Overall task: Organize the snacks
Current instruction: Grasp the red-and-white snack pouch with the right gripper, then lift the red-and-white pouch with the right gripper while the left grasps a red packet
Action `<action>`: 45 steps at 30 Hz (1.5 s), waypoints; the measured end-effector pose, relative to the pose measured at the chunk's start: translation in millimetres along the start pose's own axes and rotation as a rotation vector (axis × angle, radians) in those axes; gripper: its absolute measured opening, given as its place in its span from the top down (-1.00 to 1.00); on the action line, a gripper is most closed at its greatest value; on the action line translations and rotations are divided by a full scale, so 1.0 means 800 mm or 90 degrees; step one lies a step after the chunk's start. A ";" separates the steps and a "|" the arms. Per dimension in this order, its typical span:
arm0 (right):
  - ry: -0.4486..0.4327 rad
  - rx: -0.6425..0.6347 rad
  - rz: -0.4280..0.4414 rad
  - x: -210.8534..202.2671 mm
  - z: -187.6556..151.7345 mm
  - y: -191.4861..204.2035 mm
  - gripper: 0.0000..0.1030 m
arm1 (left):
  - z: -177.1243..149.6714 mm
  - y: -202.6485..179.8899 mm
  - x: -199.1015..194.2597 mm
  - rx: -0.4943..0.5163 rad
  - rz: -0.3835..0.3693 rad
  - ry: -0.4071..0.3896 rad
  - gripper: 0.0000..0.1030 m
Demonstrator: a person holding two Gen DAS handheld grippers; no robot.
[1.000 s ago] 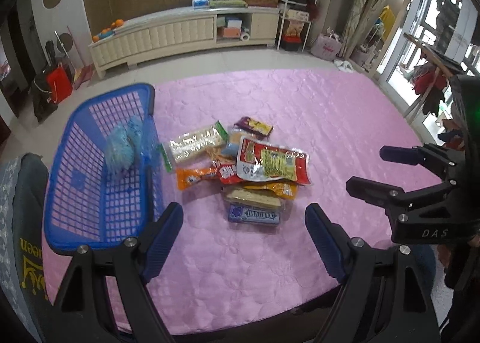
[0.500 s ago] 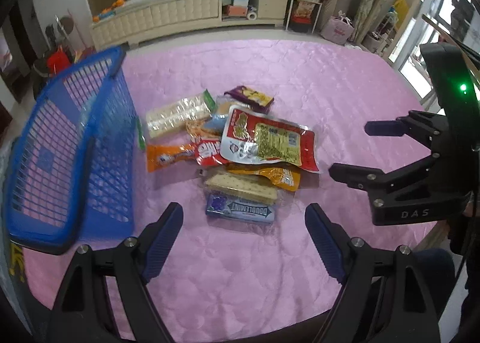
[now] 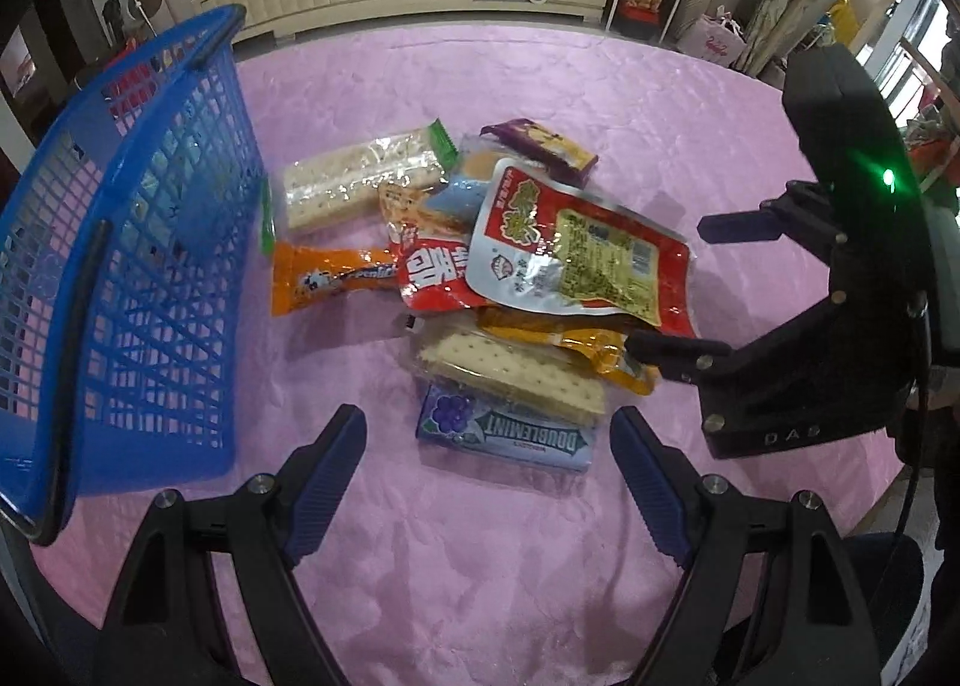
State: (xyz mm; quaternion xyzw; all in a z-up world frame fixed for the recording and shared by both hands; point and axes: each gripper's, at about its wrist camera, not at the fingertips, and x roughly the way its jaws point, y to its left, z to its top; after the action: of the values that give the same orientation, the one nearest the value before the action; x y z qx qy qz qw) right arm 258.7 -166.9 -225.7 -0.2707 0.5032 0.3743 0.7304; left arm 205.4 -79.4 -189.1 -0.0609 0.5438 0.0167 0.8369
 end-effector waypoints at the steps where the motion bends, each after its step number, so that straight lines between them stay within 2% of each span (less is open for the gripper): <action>1: 0.003 -0.003 0.001 0.002 0.003 -0.002 -0.82 | 0.001 0.001 0.002 -0.001 -0.002 0.001 -0.59; 12: 0.040 -0.073 -0.003 0.040 0.041 -0.018 -0.82 | 0.015 0.007 0.015 -0.003 -0.003 0.004 -0.59; 16: 0.048 -0.035 0.031 0.050 0.051 -0.031 -0.81 | 0.021 0.014 0.015 -0.012 -0.008 0.002 -0.59; 22: 0.017 -0.071 0.019 0.040 0.050 -0.011 -0.32 | 0.024 0.026 0.018 -0.022 -0.011 0.002 -0.59; 23: 0.017 -0.070 0.017 0.037 0.049 -0.005 -0.17 | 0.024 0.027 0.018 -0.024 -0.012 0.003 -0.59; 27: 0.014 -0.052 0.015 0.033 0.047 0.003 0.10 | 0.017 0.027 0.018 -0.030 -0.018 0.006 -0.59; 35: -0.035 0.004 0.006 0.023 0.012 0.014 0.22 | 0.006 0.027 0.001 -0.028 -0.023 -0.008 -0.59; 38: -0.040 0.051 0.049 0.016 0.005 0.007 0.23 | 0.009 0.027 -0.001 -0.033 -0.024 -0.005 -0.59; 45: -0.079 0.109 0.056 -0.025 -0.012 0.000 0.22 | 0.016 0.019 -0.012 -0.032 -0.019 -0.007 -0.59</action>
State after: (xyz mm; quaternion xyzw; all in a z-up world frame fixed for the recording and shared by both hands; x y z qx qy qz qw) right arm 249.4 -179.3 -210.3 -0.1612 0.4983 0.3780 0.7635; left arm 211.8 -62.5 -176.7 -0.0901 0.5377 0.0184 0.8381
